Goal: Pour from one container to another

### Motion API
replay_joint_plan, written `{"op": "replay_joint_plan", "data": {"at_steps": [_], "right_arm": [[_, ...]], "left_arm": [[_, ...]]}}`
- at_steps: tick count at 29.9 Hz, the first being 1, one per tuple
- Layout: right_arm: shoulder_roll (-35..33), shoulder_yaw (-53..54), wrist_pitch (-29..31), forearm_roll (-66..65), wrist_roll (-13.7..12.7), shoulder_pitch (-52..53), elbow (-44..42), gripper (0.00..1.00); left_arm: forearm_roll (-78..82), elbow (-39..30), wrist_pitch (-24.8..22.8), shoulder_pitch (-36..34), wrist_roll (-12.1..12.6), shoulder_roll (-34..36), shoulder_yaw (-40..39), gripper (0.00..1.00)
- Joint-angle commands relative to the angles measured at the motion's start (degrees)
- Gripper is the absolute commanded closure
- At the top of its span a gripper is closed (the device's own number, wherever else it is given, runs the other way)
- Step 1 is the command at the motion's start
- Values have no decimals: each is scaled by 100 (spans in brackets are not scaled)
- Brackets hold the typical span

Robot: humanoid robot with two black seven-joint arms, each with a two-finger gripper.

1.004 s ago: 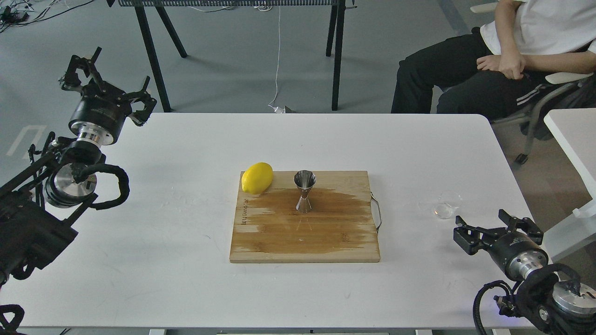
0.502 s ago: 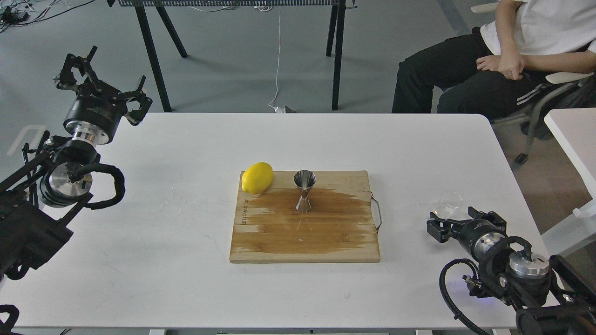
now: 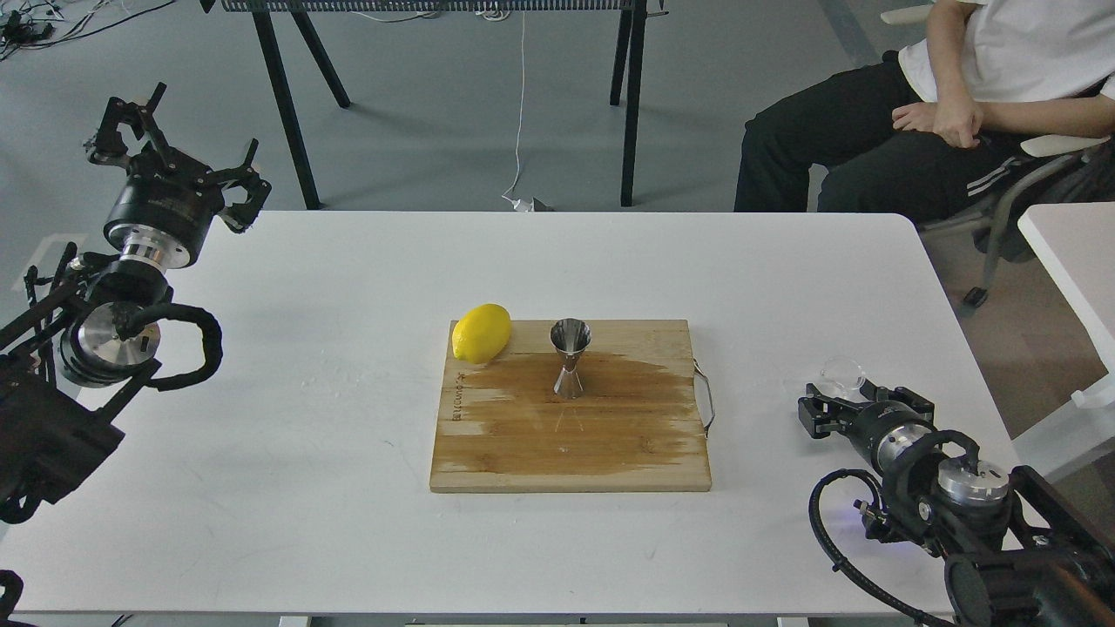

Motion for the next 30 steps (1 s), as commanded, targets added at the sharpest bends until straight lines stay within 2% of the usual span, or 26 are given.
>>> {"op": "replay_joint_plan", "data": {"at_steps": [1,8,13,19,26,30], "right_arm": [[15,0,23,7,2,-9,7,53],[15,8,-3,7,-7,0,42,61],[24,0,14,7,2,-53,208,62],[-46,-9,-47,-19,2,-141,972,63],[-511,-509,-398,-503,2,-97,2633,64],[-547,-659,-478,-1063,2,183,2942,64]], "left_arm": [[0,-1,6,-8,1,53,2,0],[0,-1,6,1,-8,79,2,0],[0,-1,15,-8,-16,88,-7,0],[0,-1,24,-8,-16,88,-16,0],[0,-1,15,-8,-16,149,-16,0],[0,-1,15,-8,-16,150,-16,0]]}}
